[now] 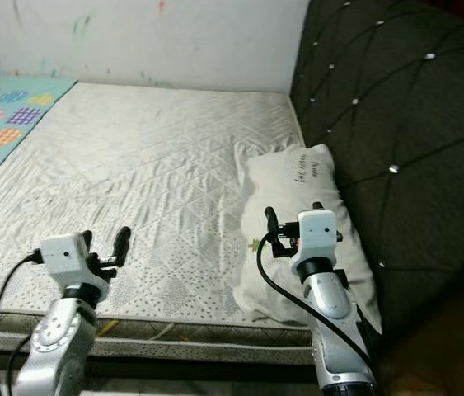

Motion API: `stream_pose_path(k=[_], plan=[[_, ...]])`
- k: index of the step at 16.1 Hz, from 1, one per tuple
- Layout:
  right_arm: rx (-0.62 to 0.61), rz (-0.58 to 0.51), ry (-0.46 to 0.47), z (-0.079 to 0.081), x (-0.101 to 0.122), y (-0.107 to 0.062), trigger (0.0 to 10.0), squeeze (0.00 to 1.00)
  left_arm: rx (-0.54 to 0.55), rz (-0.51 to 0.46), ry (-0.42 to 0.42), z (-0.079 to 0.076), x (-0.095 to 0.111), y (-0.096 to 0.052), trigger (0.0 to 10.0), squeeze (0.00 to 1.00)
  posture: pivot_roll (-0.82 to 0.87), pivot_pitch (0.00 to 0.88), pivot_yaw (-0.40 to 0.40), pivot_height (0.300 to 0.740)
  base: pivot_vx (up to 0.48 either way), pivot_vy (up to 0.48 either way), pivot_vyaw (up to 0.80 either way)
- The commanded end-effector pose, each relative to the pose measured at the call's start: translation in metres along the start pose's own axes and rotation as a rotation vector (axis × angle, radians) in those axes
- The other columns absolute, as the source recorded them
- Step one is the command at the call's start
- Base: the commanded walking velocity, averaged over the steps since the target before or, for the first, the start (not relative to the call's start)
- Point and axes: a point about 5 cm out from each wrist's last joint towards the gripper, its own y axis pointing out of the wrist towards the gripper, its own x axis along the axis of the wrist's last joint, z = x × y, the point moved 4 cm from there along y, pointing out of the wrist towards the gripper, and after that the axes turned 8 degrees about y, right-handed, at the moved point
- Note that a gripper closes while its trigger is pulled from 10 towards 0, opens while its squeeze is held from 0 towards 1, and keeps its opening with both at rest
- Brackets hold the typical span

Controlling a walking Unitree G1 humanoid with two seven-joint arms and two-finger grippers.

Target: Clean up the room

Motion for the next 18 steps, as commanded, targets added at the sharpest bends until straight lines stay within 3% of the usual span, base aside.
stream_pose_path(k=[1,11,18], plan=[[-0.008,-0.007,0.001,-0.0022,0.0020,0.0014,10.0,0.00,0.000,0.011,0.004,0.0010,-0.0020,0.0010,10.0,0.00,-0.18,0.000,0.050,0.740,0.000,0.371,0.00],[-0.010,-0.007,-0.009,-0.0048,0.0024,0.0031,10.0,0.00,0.004,0.009,-0.001,0.0010,-0.0021,0.0028,10.0,0.00,-0.19,0.000,0.048,0.740,0.000,0.441,0.00],[-0.012,-0.007,-0.013,-0.0056,0.0016,0.0037,10.0,0.00,-0.048,-0.021,-0.034,-0.0044,0.0033,0.0012,10.0,0.00,-0.19,0.000,0.048,0.740,0.000,0.000,0.00]])
